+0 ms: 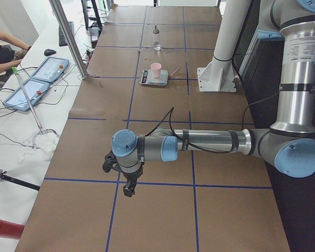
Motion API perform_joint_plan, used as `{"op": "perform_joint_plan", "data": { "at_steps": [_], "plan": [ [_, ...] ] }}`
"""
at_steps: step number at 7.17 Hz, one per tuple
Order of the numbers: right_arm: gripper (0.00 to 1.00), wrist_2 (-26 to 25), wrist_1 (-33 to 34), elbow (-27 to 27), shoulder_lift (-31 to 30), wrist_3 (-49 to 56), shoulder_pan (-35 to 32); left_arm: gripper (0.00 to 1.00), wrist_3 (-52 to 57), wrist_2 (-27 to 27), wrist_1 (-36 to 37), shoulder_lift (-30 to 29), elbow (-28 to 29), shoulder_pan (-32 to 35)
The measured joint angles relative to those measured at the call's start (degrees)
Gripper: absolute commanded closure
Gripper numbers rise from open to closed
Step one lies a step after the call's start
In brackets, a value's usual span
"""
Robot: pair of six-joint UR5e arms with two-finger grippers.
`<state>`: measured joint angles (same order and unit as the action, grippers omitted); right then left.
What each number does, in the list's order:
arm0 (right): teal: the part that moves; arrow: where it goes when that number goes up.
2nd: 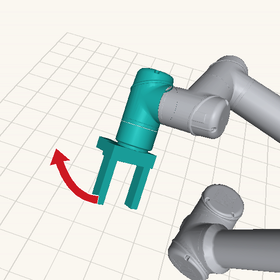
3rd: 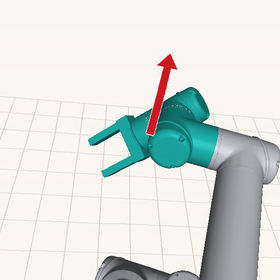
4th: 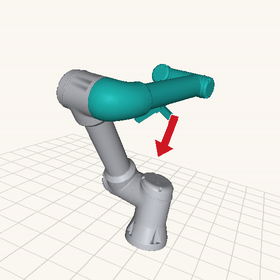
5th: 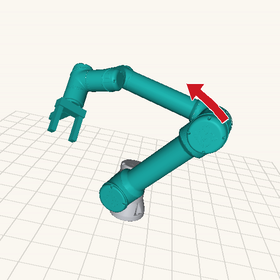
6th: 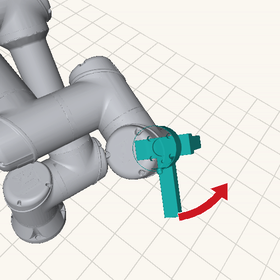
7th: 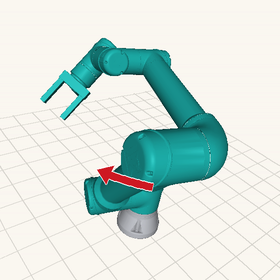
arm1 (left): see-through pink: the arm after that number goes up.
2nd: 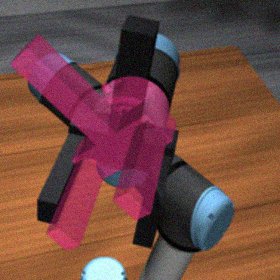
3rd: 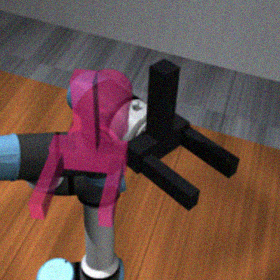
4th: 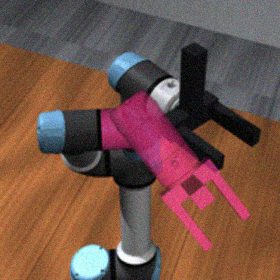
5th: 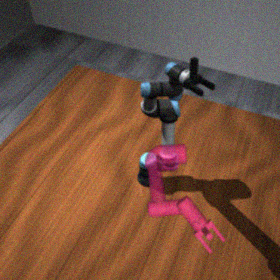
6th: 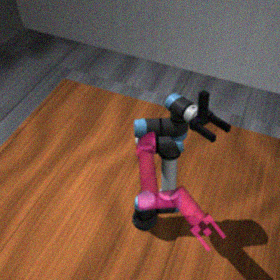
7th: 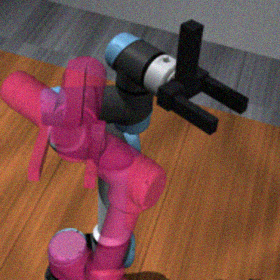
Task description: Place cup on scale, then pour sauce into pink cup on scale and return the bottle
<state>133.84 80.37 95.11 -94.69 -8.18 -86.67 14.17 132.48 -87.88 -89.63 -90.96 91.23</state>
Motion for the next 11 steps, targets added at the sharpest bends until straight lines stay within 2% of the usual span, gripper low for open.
{"op": "perform_joint_plan", "data": {
  "at_steps": [2,5,11],
  "plan": [
    [0.00,0.0,0.0,-0.2,-0.1,-0.2,0.0,0.00,-7.6,0.3,-3.8,0.3,-0.1,0.1],
    [0.00,-0.1,-0.1,-0.3,-0.1,-0.3,0.0,0.00,-9.5,0.2,-10.0,1.0,-0.1,0.6],
    [0.00,0.1,-0.4,-0.3,-0.2,-0.3,0.0,0.00,-9.2,0.2,-10.7,1.0,-0.1,0.7]
  ]
}}
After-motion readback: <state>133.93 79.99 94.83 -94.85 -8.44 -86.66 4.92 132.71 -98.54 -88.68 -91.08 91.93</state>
